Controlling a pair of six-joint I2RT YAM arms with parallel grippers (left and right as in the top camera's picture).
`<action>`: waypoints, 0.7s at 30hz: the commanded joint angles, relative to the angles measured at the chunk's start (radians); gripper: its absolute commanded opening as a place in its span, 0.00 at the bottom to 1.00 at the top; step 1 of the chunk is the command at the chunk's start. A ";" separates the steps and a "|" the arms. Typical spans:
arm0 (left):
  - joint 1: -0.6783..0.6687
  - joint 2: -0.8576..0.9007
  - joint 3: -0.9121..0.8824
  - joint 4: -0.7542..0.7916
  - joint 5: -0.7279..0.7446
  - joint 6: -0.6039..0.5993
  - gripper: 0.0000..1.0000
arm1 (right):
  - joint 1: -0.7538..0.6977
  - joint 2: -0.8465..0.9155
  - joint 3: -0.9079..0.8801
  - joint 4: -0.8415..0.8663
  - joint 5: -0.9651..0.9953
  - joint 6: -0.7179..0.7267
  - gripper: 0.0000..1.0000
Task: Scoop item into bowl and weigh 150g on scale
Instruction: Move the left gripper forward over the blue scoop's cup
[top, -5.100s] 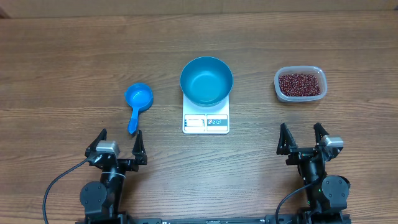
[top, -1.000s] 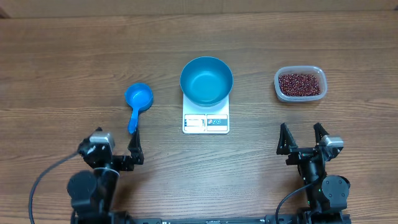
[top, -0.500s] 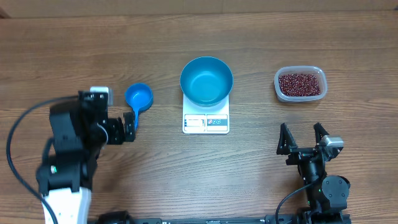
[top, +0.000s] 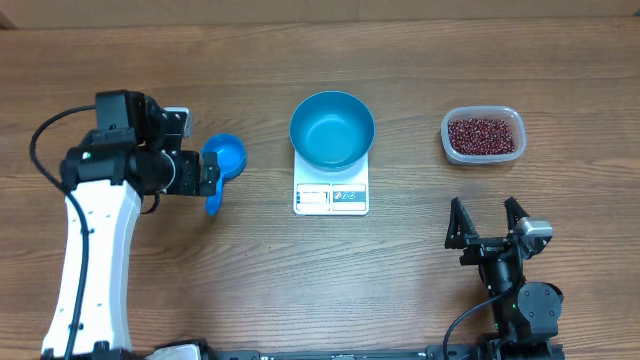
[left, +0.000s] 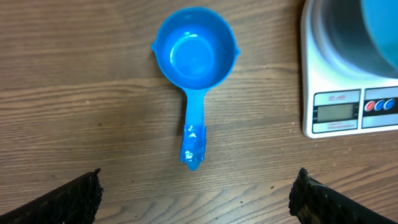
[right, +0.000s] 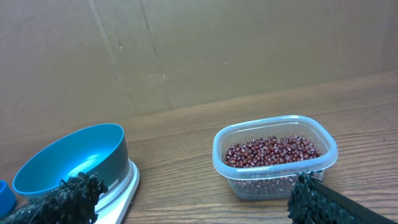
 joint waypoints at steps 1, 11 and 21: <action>0.006 0.045 0.026 0.005 -0.009 0.027 0.99 | 0.006 -0.008 -0.010 0.006 0.006 -0.005 1.00; 0.004 0.120 0.025 0.037 -0.005 0.013 1.00 | 0.006 -0.008 -0.010 0.006 0.006 -0.005 1.00; 0.005 0.188 0.206 -0.062 -0.088 -0.025 1.00 | 0.006 -0.008 -0.010 0.006 0.006 -0.005 1.00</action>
